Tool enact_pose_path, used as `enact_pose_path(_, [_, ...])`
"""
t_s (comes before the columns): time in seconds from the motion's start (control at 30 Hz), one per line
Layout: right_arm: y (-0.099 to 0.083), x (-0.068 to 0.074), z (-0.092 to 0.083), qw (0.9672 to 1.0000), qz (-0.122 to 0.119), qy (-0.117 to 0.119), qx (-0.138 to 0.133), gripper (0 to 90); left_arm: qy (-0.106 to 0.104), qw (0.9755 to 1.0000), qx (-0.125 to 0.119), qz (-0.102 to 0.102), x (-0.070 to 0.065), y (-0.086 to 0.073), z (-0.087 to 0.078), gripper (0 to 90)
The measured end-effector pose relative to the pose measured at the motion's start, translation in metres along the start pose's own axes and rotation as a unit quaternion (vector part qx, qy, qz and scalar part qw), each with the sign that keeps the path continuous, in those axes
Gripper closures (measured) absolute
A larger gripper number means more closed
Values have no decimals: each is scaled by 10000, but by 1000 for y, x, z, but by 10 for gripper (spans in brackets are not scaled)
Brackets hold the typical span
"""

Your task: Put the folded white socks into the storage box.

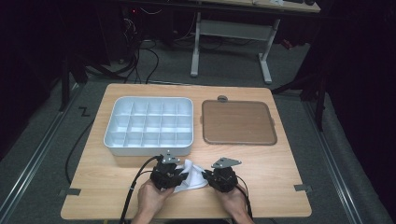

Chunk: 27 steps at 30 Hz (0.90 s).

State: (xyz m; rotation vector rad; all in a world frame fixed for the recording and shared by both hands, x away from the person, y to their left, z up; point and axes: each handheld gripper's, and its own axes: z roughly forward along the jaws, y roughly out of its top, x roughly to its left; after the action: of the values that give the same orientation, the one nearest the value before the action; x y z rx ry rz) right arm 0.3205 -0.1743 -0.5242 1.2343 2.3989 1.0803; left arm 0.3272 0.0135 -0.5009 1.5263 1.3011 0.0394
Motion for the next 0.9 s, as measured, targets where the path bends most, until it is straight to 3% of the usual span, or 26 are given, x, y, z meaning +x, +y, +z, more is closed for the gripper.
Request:
enact_pose_path(0.5, [0,0,-2,10000,-19,-26,-35,793,-60,9998,-179,-114,-2,3,-11,526])
enact_pose_path(0.67, [0,0,-4,10000,-26,-38,-53,752,-121,9995,-236,-165,-4,5,-19,507])
enact_pose_path(0.9, [0,-1,-11,9999,23,20,-133,715,17,9993,-301,-210,4,4,-27,486])
